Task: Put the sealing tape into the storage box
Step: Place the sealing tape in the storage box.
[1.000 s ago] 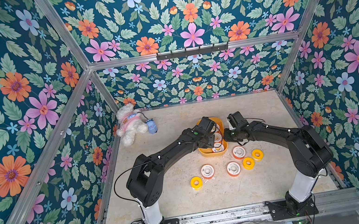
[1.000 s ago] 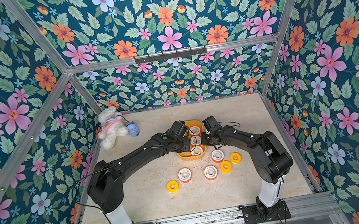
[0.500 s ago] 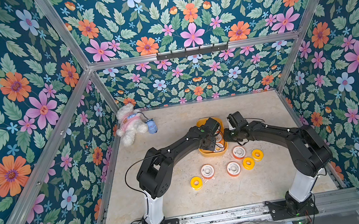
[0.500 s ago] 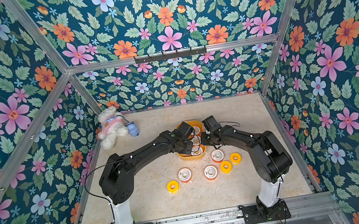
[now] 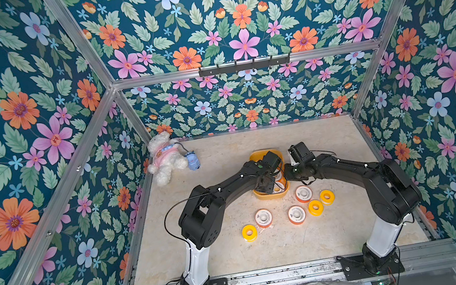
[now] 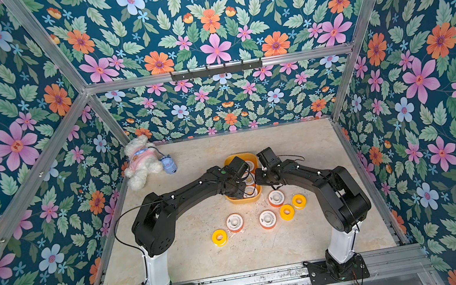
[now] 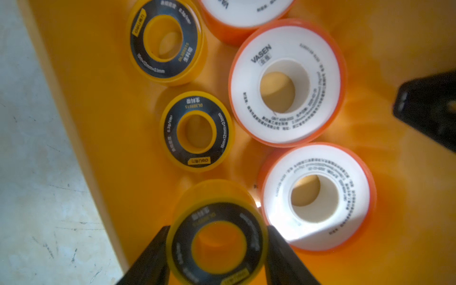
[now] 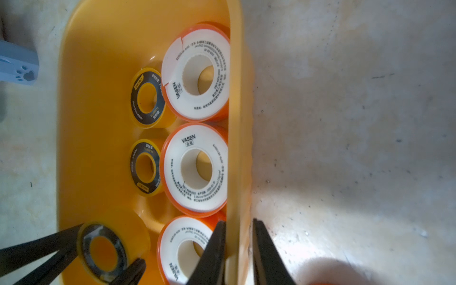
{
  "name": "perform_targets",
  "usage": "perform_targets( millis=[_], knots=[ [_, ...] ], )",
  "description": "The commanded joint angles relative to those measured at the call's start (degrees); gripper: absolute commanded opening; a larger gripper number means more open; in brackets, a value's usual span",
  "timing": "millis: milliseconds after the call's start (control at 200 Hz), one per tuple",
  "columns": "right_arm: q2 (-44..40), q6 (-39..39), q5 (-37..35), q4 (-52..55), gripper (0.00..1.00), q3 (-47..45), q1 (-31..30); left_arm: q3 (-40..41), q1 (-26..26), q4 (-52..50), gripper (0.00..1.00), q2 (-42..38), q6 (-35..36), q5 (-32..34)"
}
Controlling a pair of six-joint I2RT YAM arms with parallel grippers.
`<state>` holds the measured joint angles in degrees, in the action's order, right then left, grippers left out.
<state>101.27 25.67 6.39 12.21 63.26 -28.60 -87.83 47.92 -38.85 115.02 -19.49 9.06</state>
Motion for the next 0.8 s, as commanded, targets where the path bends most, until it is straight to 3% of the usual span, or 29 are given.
perform_targets(
  millis=[0, 500, 795],
  knots=[
    [0.24, 0.33, -0.68, 0.30, 0.24, 0.07, 0.04, -0.60, -0.02, -1.73, 0.60, 0.70, 0.45, 0.96],
    [-0.09, 0.31, -0.68, 0.27, 0.25, -0.12, 0.21, -0.85, -0.02, -2.46, 0.68, 0.73, 0.19, 1.67],
    [-0.65, 0.23, -0.85, 0.44, 0.26, 0.23, 0.21, -1.07, -0.02, -2.46, 0.68, -0.43, -0.21, 2.22]
  ],
)
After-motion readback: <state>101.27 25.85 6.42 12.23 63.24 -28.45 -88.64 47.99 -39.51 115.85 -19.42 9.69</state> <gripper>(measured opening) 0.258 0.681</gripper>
